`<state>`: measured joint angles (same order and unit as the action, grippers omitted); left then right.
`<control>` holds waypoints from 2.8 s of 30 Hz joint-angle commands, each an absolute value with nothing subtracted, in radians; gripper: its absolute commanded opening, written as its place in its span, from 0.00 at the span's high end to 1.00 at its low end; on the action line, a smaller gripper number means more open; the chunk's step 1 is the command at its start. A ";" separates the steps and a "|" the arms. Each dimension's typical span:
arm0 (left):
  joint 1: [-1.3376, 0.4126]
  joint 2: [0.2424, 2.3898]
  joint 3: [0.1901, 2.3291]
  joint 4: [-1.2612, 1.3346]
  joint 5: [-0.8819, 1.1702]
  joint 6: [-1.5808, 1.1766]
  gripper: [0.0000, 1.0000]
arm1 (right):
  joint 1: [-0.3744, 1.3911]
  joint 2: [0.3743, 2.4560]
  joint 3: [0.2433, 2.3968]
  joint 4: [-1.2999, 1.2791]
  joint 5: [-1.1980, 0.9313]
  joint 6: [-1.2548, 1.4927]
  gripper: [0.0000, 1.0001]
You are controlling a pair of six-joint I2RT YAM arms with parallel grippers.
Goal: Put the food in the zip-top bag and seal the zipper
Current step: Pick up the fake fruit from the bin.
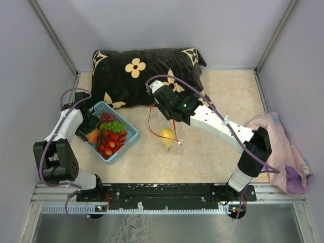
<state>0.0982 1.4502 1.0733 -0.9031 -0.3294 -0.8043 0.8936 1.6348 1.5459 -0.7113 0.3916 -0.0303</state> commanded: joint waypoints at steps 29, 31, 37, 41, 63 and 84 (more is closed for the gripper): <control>0.106 1.297 1.010 -0.785 -0.313 -0.668 0.38 | 0.893 1.566 1.535 -0.667 0.430 -0.011 1.00; 0.106 1.243 1.006 -0.782 -0.319 -0.641 0.38 | 0.893 1.566 1.532 -0.666 0.447 -0.011 1.00; 0.105 1.085 0.997 -0.712 -0.284 -0.537 0.38 | 0.893 1.574 1.528 -0.661 0.495 -0.020 1.00; 0.105 0.977 1.000 -0.663 -0.185 -0.459 0.39 | 0.893 1.585 1.543 -0.661 0.507 -0.017 1.00; 0.054 0.683 0.874 -0.411 0.552 -0.576 0.38 | 0.893 1.587 1.563 -0.631 0.463 0.052 1.00; -0.395 0.813 0.801 -0.029 0.452 -0.713 0.37 | 0.894 1.601 1.592 -0.614 0.372 0.132 1.00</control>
